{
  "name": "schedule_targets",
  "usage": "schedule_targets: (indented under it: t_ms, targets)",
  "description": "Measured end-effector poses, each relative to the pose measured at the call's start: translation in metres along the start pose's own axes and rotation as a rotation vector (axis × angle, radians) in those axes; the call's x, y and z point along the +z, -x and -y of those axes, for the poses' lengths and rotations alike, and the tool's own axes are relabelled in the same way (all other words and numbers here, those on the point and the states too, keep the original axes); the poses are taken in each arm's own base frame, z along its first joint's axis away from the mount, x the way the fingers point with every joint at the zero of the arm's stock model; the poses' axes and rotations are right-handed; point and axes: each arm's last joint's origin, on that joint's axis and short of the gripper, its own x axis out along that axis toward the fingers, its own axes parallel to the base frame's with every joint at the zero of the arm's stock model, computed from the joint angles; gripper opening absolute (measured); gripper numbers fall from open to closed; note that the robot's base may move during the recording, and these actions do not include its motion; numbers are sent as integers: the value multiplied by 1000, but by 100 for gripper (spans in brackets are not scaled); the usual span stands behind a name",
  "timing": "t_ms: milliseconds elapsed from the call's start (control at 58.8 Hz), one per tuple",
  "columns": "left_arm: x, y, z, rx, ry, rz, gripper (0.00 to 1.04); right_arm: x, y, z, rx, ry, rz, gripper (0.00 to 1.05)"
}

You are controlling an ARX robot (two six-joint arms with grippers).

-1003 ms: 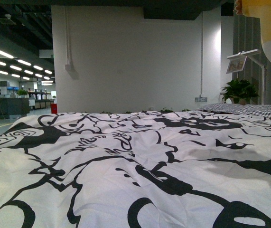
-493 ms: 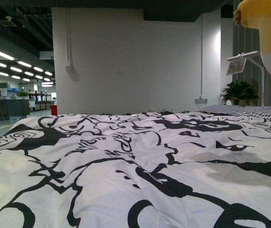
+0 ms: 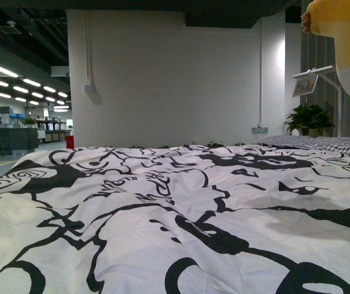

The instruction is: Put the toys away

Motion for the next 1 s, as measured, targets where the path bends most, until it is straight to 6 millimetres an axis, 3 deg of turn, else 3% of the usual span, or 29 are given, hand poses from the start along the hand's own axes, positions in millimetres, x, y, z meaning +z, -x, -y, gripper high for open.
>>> schedule_targets:
  t_ms: [85,136,204,306,459,646,1003]
  targets:
    - [0,0,0,0,0,0,98,-1,0,-1,-54,20,0,7]
    - [0,0,0,0,0,0,98,-12,4,-3,-230,101,-48,7]
    - [0,0,0,0,0,0,98,-38,11,2,-341,243,-91,7]
    - [0,0,0,-1,0,0,98,-69,18,8,-355,330,-132,7]
    - [0,0,0,0,0,0,98,-101,29,9,-336,367,-133,7]
    - [0,0,0,-1,0,0,98,-123,34,5,-335,382,-133,7]
    - [0,0,0,0,0,0,98,-146,46,11,-333,387,-117,7]
